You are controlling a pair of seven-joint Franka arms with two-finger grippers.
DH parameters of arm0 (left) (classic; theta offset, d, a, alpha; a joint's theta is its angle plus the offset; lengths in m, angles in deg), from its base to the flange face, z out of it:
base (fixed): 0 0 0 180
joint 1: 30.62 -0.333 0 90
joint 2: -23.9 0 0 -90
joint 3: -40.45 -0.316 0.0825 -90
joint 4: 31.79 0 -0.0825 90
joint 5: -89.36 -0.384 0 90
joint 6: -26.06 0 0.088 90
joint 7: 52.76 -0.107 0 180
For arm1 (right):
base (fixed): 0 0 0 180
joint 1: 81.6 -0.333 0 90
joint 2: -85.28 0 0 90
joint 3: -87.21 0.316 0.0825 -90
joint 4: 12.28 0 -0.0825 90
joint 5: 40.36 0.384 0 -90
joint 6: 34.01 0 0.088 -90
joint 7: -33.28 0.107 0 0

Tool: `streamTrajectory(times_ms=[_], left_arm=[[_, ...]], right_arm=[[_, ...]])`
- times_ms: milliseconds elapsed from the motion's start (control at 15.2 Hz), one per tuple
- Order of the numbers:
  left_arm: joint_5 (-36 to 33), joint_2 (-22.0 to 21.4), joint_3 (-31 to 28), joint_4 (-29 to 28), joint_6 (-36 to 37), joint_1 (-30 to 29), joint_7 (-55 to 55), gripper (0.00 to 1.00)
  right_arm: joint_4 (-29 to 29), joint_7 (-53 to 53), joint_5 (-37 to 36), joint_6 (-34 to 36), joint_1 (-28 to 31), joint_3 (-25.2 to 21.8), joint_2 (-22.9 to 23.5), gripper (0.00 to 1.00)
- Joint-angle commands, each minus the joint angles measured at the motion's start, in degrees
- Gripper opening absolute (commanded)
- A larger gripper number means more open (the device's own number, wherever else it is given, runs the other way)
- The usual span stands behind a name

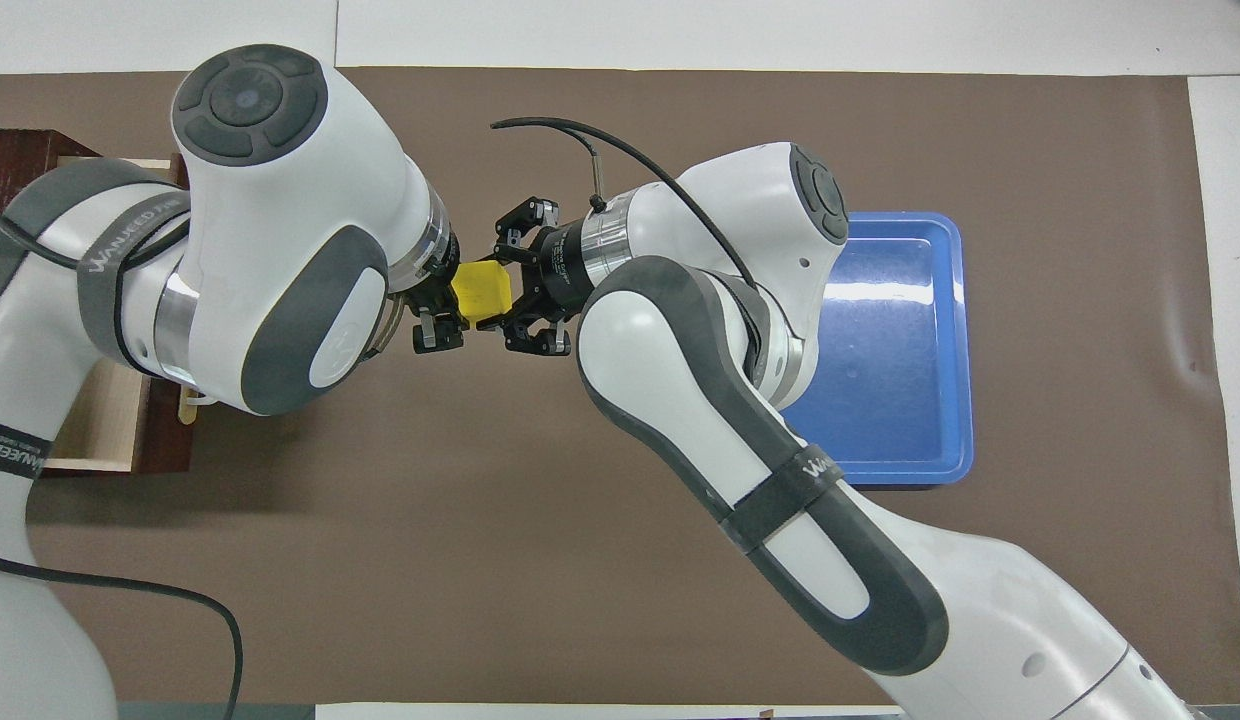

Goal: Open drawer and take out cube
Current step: 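Close the right gripper on the yellow cube beside the left gripper, then open the left gripper to release the cube to the right gripper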

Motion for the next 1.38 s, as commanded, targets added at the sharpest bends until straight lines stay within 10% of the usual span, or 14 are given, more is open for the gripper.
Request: streamTrajectory(times_ms=[0,330,527,1319], left_arm=[[0.92,-0.31,-0.99,-0.11,-1.39,1.1,0.66,0.0],[0.92,-0.31,-0.99,0.06,-1.13,1.11,0.58,0.06],[0.92,-0.31,-0.99,0.41,-0.33,1.11,0.58,1.0],[0.57,-1.8,-1.25,-3.53,-0.59,-2.4,-5.56,1.0]], right_arm=[[-0.69,-0.89,-2.21,1.29,-0.56,0.4,-0.01,0.0],[-0.69,-0.89,-1.77,1.29,-0.39,0.4,-0.1,0.0],[-0.69,-0.89,-1.68,1.29,-0.39,0.4,-0.1,0.0],[-0.69,-0.89,-1.15,3.22,8.91,0.05,0.08,0.0]])
